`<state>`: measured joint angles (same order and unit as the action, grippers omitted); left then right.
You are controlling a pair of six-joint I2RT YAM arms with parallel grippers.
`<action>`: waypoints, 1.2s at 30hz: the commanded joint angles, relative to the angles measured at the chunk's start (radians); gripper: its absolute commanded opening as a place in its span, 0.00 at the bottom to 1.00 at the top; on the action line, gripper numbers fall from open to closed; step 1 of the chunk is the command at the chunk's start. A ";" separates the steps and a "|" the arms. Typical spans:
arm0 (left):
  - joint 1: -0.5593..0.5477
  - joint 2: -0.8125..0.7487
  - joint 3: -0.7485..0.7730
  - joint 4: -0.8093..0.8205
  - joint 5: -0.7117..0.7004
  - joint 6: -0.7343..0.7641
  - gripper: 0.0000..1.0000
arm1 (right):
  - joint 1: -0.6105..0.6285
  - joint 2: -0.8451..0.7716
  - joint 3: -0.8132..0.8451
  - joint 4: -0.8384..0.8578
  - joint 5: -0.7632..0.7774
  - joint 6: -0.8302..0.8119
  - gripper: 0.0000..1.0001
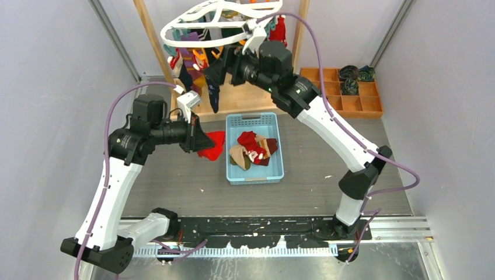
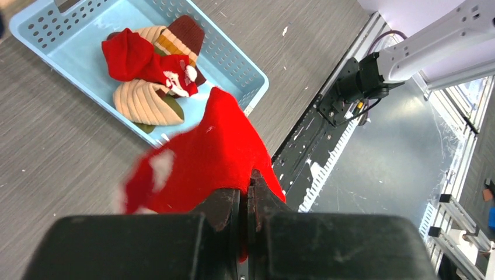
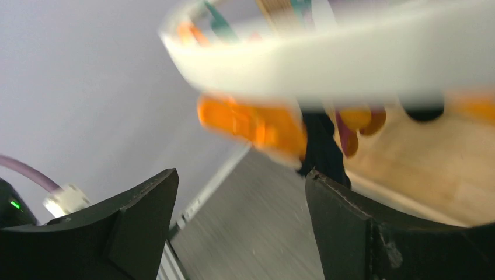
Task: Remove the socks clipped to the hanger
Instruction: Remove the sock from the hanger, then place the sock in the bin.
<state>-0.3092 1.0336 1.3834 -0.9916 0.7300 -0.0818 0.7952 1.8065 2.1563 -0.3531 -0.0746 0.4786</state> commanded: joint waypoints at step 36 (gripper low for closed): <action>-0.007 -0.019 0.116 -0.115 -0.100 0.176 1.00 | 0.068 -0.625 -1.110 0.521 -0.165 0.366 0.01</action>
<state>-0.3126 1.0237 1.4868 -1.0969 0.7597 0.0940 0.9073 1.2316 1.0595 0.2562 -0.3244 0.8852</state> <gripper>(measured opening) 0.989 0.049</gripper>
